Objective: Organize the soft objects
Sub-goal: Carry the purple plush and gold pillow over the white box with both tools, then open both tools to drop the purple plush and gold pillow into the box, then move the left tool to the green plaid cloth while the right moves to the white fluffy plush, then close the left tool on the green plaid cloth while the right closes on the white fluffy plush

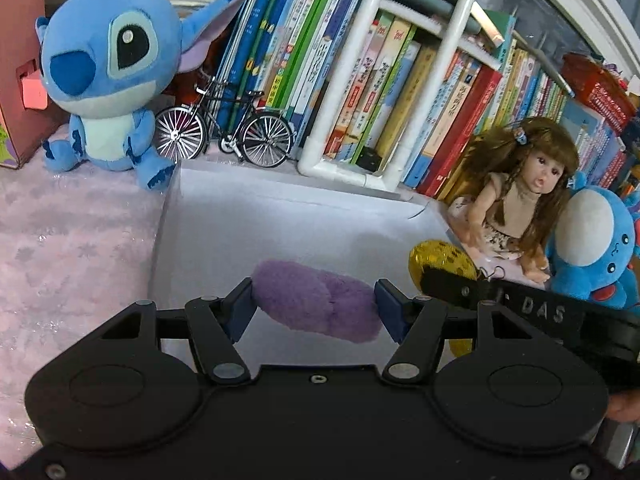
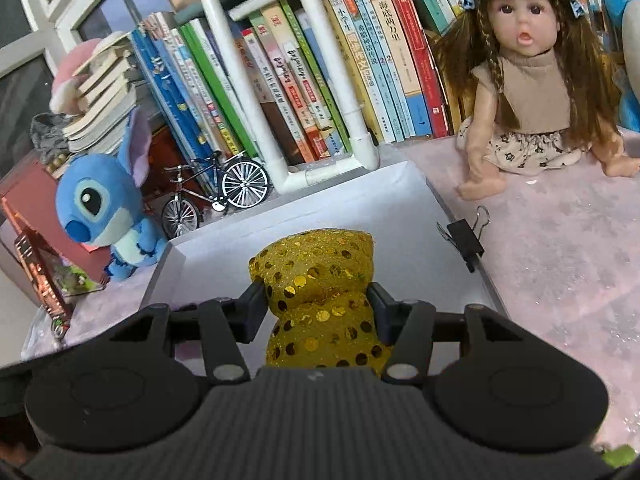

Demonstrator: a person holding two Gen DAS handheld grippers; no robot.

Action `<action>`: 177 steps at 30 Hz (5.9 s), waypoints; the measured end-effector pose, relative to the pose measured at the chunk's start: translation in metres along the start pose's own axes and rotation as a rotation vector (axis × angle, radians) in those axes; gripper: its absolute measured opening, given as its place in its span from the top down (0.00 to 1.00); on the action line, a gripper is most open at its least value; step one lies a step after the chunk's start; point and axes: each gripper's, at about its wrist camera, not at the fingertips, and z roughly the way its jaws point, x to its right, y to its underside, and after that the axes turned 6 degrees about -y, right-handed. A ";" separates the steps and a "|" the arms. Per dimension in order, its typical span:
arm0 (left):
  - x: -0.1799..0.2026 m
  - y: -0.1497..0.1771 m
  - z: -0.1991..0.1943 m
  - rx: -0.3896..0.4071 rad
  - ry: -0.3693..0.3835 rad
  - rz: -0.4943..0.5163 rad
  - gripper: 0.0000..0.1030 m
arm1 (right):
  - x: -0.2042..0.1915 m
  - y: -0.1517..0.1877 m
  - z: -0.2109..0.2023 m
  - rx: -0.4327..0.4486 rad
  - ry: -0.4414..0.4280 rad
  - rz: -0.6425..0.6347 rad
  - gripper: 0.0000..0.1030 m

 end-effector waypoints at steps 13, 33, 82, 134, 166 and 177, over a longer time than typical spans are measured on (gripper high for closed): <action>-0.001 0.002 0.017 -0.032 -0.009 0.001 0.40 | 0.007 -0.002 0.031 -0.013 0.016 0.074 0.42; 0.000 0.002 -0.003 0.024 0.027 -0.007 0.27 | 0.008 -0.003 0.026 0.004 -0.018 0.090 0.22; 0.023 0.138 -0.140 0.260 0.096 0.229 0.11 | -0.005 0.103 -0.147 0.223 0.042 -0.298 0.03; 0.015 0.191 -0.153 0.207 0.110 0.274 0.31 | 0.019 0.175 -0.152 0.168 0.245 -0.303 0.00; 0.025 0.197 -0.137 0.205 0.059 0.282 0.57 | 0.018 0.174 -0.148 0.150 0.267 -0.295 0.01; 0.019 0.191 -0.160 0.259 0.063 0.264 0.59 | 0.020 0.178 -0.153 0.187 0.285 -0.282 0.27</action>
